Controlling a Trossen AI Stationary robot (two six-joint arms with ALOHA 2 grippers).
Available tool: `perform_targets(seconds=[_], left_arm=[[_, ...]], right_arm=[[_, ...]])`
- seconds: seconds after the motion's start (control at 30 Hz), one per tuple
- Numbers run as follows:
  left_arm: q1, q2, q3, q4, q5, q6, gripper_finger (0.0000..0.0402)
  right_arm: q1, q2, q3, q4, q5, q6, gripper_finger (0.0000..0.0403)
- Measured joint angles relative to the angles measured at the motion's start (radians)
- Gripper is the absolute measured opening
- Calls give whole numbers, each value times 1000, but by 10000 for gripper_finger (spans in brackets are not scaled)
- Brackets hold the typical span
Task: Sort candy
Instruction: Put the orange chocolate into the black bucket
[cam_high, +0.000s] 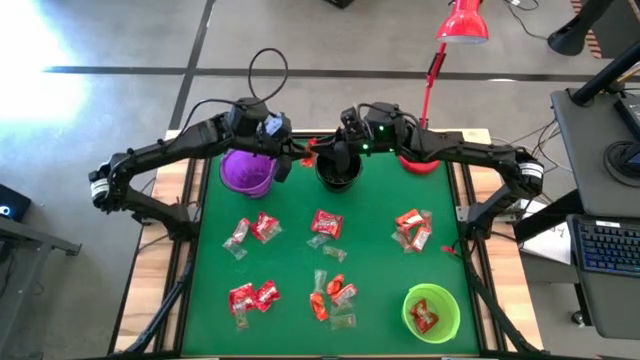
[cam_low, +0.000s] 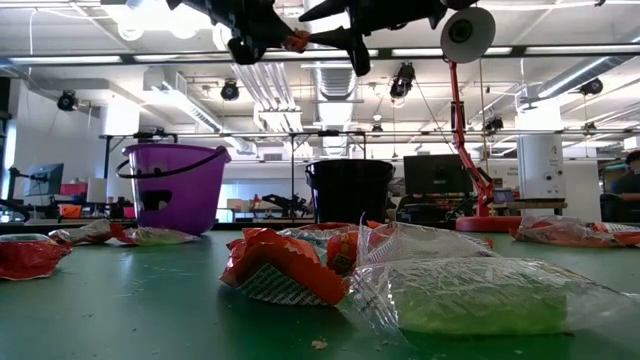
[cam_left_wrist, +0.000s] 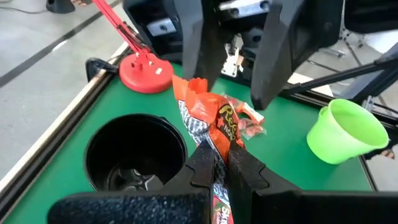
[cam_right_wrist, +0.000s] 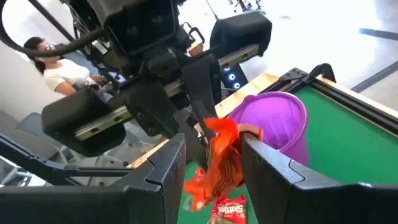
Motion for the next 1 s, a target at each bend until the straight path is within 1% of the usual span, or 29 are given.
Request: perform_targets(seconds=[0.13, 0.33, 0.47, 0.73, 0.83, 1.0], left_arm=[[9, -1, 0, 19, -1, 0, 1], [13, 3, 0, 49, 19, 0, 1], [16, 7, 0, 56, 21, 0, 1], [22, 8, 0, 57, 22, 0, 2], [22, 8, 0, 61, 21, 0, 8], [22, 8, -1, 69, 19, 0, 31]], right_arm=[[-4, 0, 0, -39, 0, -1, 130], [-6, 0, -1, -37, 34, -10, 111], [-8, 0, -1, -37, 36, -11, 88], [-9, 0, -1, -36, 37, -13, 27], [-9, 0, -1, -36, 37, -13, 13], [-9, 0, -1, -36, 38, -13, 10]])
